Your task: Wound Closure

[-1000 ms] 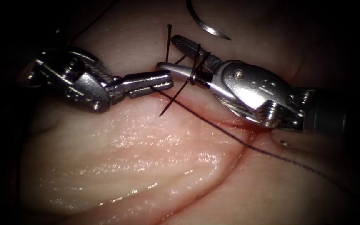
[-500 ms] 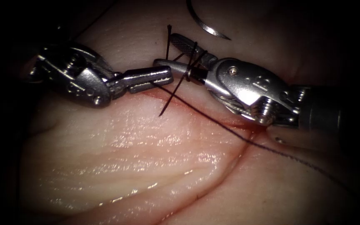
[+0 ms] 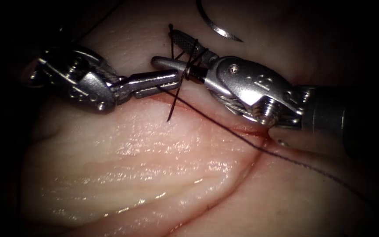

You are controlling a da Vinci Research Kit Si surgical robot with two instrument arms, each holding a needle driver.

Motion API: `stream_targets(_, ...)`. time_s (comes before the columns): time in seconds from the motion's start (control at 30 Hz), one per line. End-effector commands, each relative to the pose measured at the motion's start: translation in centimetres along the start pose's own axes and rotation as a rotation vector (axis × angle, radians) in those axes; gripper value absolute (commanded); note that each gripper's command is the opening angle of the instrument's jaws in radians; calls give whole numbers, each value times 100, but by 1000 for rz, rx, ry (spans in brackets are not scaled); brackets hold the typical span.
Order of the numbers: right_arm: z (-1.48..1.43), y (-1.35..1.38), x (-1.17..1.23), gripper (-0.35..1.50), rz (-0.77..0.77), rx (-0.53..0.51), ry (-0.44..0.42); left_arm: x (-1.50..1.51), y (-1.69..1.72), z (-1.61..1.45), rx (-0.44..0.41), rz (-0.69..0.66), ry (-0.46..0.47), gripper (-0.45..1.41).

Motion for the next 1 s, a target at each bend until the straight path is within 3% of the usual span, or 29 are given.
stream_targets(0.03, 9, -4, 1, 42, 0, 0, 5, -4, 1, 6, 1, 2, 0, -45)
stream_targets(0.17, 13, -8, 3, 30, 1, 3, -1, -2, 2, 5, 1, 2, -1, -45)
stream_targets(0.23, 13, -9, 3, -35, 4, 21, -3, -1, 2, 5, 1, 3, -2, -45)
stream_targets(0.6, 6, -17, 4, -35, 2, 71, 8, 0, 3, 2, 0, -3, 0, -45)
stream_targets(1.0, -4, -54, -9, -35, -23, 125, 63, -1, -11, -8, 2, -59, -30, -45)
